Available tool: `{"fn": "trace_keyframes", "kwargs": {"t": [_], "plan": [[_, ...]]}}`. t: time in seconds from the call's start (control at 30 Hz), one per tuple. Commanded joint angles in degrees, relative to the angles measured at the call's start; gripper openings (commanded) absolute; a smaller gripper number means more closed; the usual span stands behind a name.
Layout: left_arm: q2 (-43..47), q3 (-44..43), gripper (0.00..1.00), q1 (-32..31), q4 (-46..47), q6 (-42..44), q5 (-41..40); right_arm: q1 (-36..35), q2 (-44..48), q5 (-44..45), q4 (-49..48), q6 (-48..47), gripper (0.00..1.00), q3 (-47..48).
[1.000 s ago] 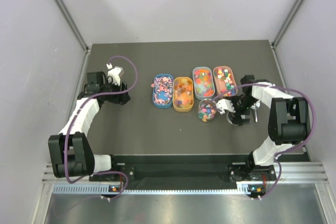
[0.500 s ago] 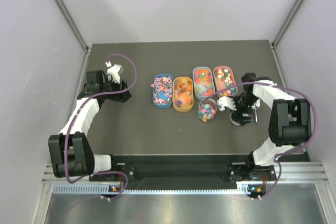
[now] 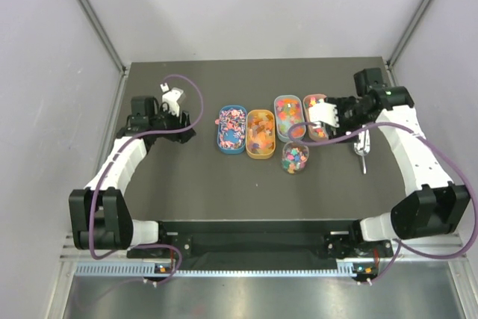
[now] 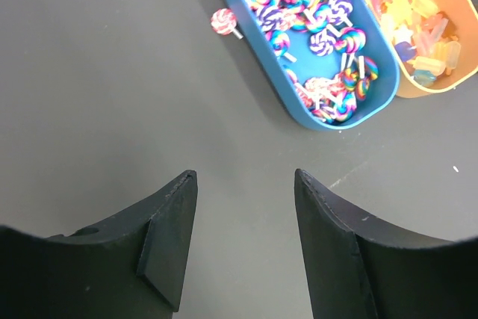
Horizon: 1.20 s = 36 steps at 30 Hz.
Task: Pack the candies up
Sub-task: Pick up the bottle lid at the center of the board, then close the bottle lid on the packing bottle.
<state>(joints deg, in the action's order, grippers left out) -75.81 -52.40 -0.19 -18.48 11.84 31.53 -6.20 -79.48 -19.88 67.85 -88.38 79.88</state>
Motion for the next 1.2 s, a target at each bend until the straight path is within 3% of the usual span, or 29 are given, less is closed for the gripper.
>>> {"fn": "trace_keyframes", "kwargs": {"t": [0.0, 0.47, 1.17], "plan": [[0.22, -1.74, 0.59, -1.75, 3.80, -0.76, 1.78, -5.74, -1.11, -3.06, 3.60, 4.79, 0.05, 2.74], [3.56, 0.46, 0.59, -1.92, 5.21, -2.35, 1.08, -22.18, -12.01, -1.22, 1.32, 13.05, 0.03, 4.41], [6.55, 2.22, 0.59, -0.52, 3.72, -2.17, 0.99, -23.51, -18.69, 2.21, -3.26, 15.95, 0.02, 3.62]]}}
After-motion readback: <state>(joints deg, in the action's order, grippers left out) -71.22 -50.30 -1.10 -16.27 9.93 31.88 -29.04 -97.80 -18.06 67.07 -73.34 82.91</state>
